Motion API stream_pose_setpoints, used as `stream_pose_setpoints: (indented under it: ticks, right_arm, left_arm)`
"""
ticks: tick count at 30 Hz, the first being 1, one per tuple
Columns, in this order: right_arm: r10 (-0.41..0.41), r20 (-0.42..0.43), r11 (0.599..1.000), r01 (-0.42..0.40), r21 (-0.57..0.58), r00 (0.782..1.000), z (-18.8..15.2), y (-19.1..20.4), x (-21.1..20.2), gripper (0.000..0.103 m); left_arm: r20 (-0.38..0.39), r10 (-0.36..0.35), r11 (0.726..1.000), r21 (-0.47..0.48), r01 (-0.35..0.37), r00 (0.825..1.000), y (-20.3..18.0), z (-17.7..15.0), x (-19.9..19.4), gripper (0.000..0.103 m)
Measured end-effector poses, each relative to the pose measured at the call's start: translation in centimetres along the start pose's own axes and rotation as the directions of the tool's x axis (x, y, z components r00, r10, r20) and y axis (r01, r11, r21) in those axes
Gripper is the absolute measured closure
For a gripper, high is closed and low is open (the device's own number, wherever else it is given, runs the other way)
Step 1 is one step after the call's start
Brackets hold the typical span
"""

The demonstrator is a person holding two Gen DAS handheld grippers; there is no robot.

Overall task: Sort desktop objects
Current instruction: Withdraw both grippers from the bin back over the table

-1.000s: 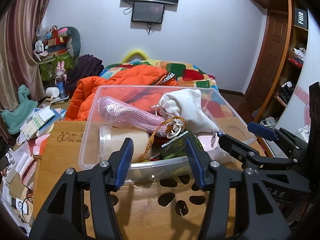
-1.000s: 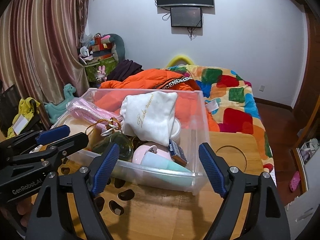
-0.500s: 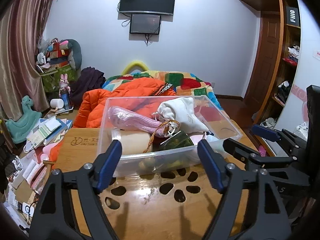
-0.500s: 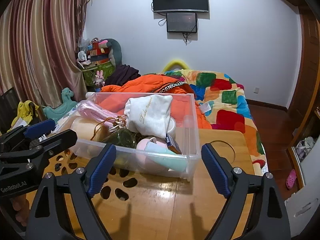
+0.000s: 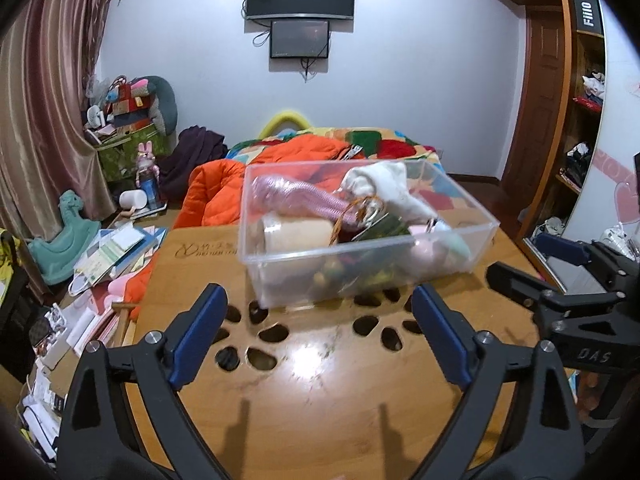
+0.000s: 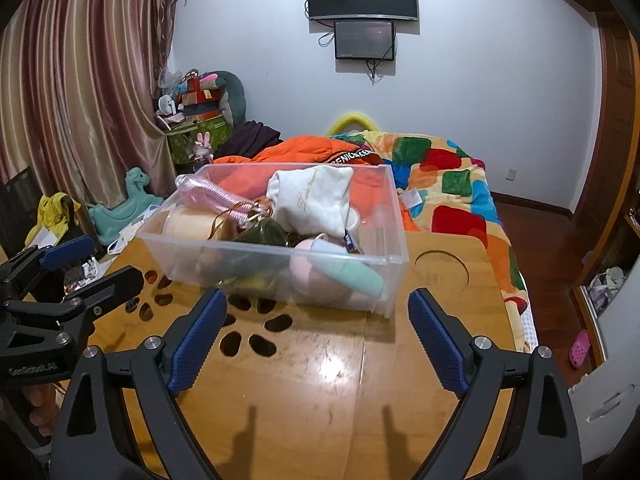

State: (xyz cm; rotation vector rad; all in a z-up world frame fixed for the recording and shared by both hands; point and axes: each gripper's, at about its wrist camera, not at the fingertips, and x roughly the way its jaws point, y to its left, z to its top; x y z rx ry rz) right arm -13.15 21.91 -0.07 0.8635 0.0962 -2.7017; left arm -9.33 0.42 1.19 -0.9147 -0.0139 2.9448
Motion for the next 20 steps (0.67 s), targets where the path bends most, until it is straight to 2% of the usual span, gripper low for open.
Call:
stream_pose_setpoints:
  ticks: [9,16,20]
  right_arm:
    - [0.014,-0.022,1.000,-0.013,0.015,1.000,-2.5,0.6,-0.5,0.012]
    - [0.022,-0.039,0.999,-0.020,0.034,0.999,-3.3,0.5,-0.4,0.012]
    - [0.027,-0.035,0.999,-0.025,0.036,0.999,-3.3,0.5,-0.5,0.012]
  left_arm:
    - [-0.037,0.018,1.000,0.001,-0.018,0.999,0.1,-1.9,0.4,0.009]
    - [0.031,0.016,1.000,0.020,-0.017,0.999,-0.8,-2.3,-0.6,0.009]
    - [0.021,0.006,1.000,0.014,-0.007,1.000,-0.8,-2.2,-0.6,0.009]
